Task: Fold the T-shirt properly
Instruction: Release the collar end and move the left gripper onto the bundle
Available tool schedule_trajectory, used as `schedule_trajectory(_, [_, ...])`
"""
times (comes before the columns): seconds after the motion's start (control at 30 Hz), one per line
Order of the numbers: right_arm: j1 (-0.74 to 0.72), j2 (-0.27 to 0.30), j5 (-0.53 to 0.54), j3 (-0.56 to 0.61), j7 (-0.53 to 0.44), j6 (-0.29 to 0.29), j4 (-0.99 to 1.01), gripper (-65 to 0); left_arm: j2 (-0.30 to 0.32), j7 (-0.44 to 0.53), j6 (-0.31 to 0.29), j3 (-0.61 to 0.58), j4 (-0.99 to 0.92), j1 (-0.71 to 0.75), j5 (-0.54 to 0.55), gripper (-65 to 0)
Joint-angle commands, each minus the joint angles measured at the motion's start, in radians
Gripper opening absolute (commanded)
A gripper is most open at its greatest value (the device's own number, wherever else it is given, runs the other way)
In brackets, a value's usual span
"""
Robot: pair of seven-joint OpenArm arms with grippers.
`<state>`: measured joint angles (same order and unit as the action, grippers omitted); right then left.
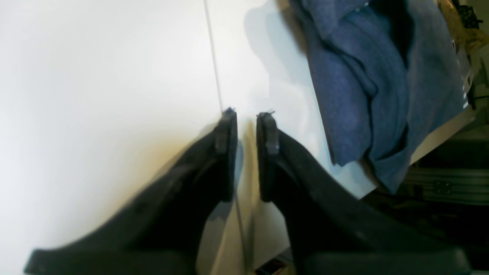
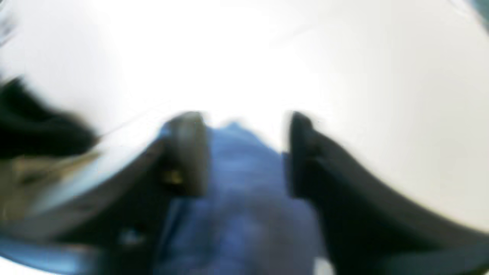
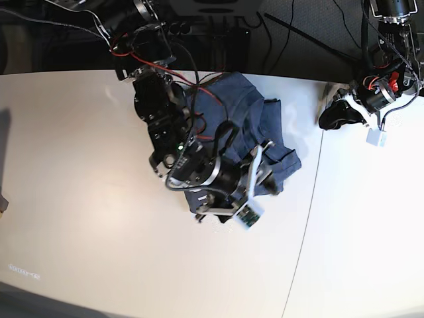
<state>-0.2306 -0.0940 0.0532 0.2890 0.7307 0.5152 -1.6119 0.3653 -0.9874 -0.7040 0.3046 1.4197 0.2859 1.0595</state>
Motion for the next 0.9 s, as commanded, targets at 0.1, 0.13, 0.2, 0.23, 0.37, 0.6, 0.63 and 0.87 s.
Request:
schedule_trajectory(0.1, [-0.027, 0.0, 0.015, -0.122, 0.049, 0.006, -0.018, -65.0, 0.03, -0.034, 0.006, 0.005, 0.008, 0.037, 0.031, -51.8])
schedule_trajectory(0.13, [-0.027, 0.006, 0.021, -0.149, 0.064, 0.007, -0.018, -65.0, 0.036, -0.037, 0.006, 0.005, 0.009, 0.047, 0.046, -52.4])
schedule_trajectory(0.2, [-0.025, 0.04, 0.07, -0.19, 0.087, 0.009, -0.019, -65.0, 0.047, -0.043, 0.006, 0.012, 0.021, 0.068, 0.06, -55.1])
schedule_trajectory(0.23, [-0.022, 0.064, 0.101, -0.207, 0.089, 0.009, -0.019, -65.0, 0.048, -0.042, 0.006, 0.021, 0.034, 0.08, 0.059, -56.4])
schedule_trajectory(0.37, [-0.002, 0.157, 0.203, -0.267, 0.089, 0.01, -0.019, -65.0, 0.048, -0.043, 0.006, 0.089, 0.136, 0.154, 0.069, -59.6])
schedule_trajectory(0.6, [-0.05, 0.213, 0.189, -0.261, -0.006, 0.014, 0.025, -65.0, 0.045, -0.071, 0.006, 0.097, 0.43, 0.299, 0.111, -59.6])
schedule_trajectory(0.63, [-0.073, 0.212, 0.19, -0.251, -0.006, 0.013, 0.059, -65.0, 0.039, -0.071, 0.006, 0.086, 0.477, 0.312, 0.11, -59.6])
schedule_trajectory(0.87, [-0.285, 0.21, 0.189, -0.094, -0.006, 0.013, 0.363, -65.0, -0.019, 0.012, 0.006, -0.077, 0.648, 0.309, -0.026, -59.6])
